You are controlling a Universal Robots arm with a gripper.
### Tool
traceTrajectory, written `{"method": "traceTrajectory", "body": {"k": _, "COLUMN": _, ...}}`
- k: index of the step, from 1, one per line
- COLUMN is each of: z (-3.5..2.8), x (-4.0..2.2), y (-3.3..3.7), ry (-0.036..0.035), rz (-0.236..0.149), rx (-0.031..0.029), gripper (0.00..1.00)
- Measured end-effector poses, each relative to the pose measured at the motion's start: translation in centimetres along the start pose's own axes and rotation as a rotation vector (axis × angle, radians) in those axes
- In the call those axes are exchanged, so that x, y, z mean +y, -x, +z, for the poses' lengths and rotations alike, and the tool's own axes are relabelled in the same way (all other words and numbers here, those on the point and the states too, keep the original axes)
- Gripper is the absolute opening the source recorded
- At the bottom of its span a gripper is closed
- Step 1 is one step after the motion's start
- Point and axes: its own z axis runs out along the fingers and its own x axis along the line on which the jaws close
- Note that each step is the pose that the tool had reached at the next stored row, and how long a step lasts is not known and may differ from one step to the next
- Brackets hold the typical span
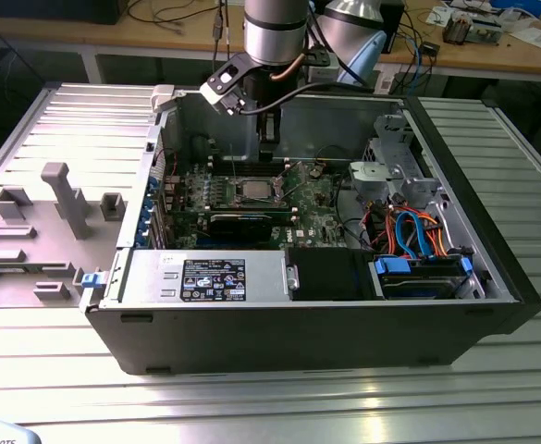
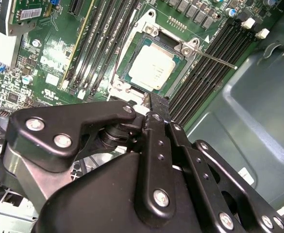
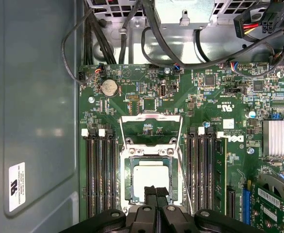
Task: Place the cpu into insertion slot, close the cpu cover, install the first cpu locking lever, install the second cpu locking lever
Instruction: 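Close the cpu cover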
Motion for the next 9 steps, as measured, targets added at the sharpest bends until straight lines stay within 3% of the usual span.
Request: {"method": "traceTrajectory", "body": {"k": 9, "z": 0.0, "x": 0.42, "y": -0.01, "ry": 0.0, "rz": 0.0, "rx": 0.0, "gripper": 0.11}}
